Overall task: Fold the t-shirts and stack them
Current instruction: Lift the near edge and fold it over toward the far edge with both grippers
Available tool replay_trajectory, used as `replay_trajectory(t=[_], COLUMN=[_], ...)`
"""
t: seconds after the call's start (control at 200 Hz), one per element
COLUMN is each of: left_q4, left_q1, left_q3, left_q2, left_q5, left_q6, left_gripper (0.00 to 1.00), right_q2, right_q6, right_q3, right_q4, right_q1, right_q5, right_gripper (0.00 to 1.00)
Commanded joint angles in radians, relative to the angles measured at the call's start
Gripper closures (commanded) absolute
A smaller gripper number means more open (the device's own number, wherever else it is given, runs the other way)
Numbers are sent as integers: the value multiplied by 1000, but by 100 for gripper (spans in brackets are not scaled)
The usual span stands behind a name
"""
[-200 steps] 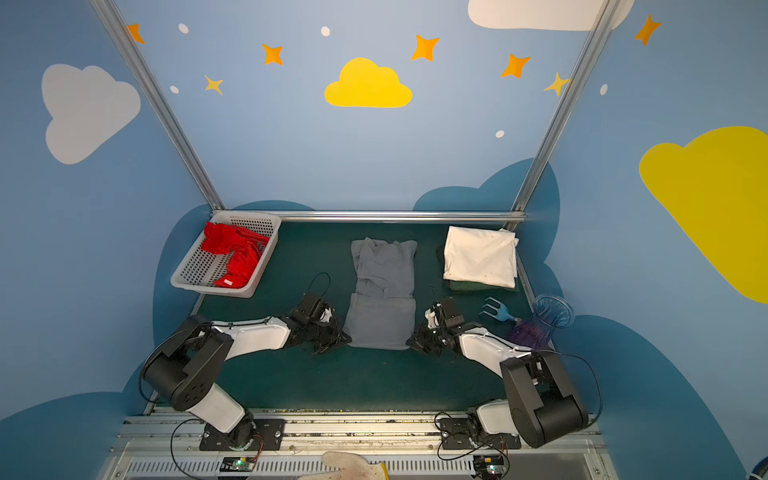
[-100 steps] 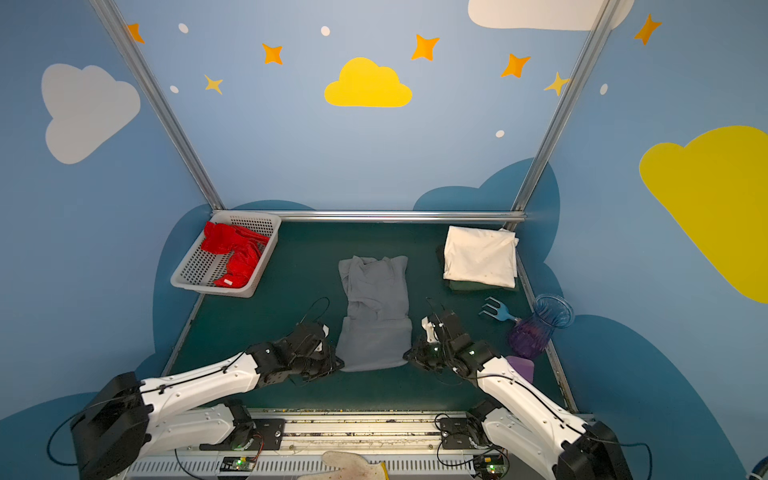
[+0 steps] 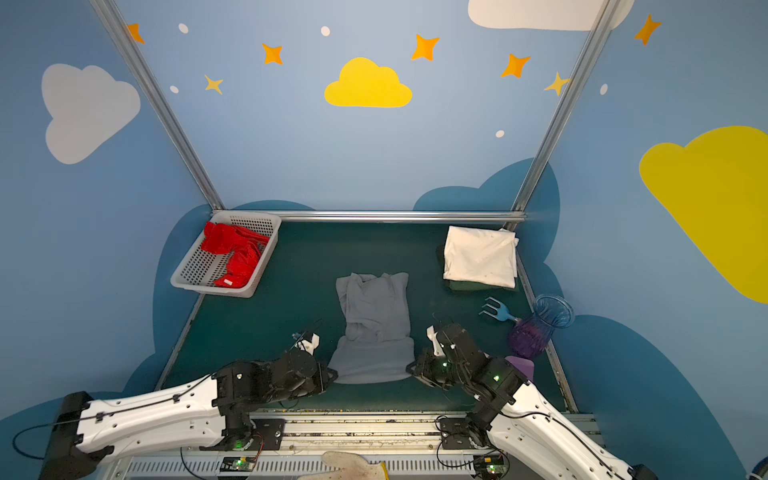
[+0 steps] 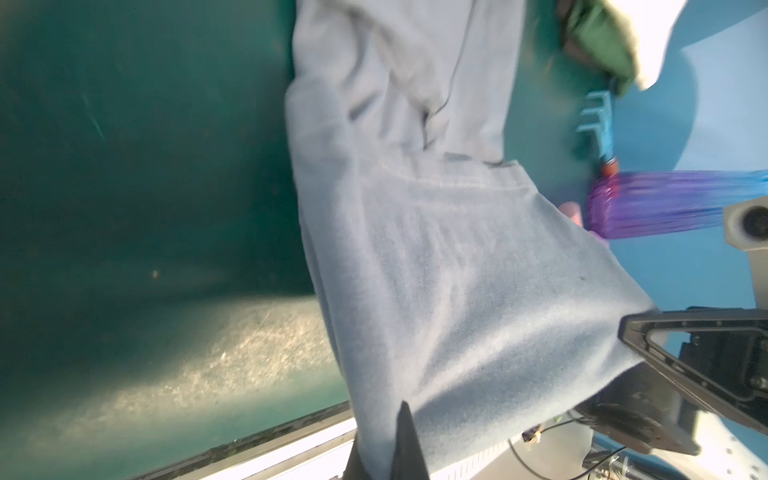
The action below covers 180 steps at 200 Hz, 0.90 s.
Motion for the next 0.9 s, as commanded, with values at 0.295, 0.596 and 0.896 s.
replay_trajectory(t=[0.295, 0.596, 0.896], left_q4=[-9, 25, -15], left_q1=[320, 475, 569], left_q3=[91, 260, 358], left_q2=[4, 199, 270], left_q5=[131, 293, 305], left_q6=[236, 341, 378], left_gripper=[96, 96, 96], right_q2=[162, 279, 465], right_q6=[-105, -160, -233], right_q3=[230, 309, 398], right_q4=[-63, -11, 40], right_q1=[-21, -151, -289], right_q5=[138, -3, -147], right_gripper=[100, 100, 100])
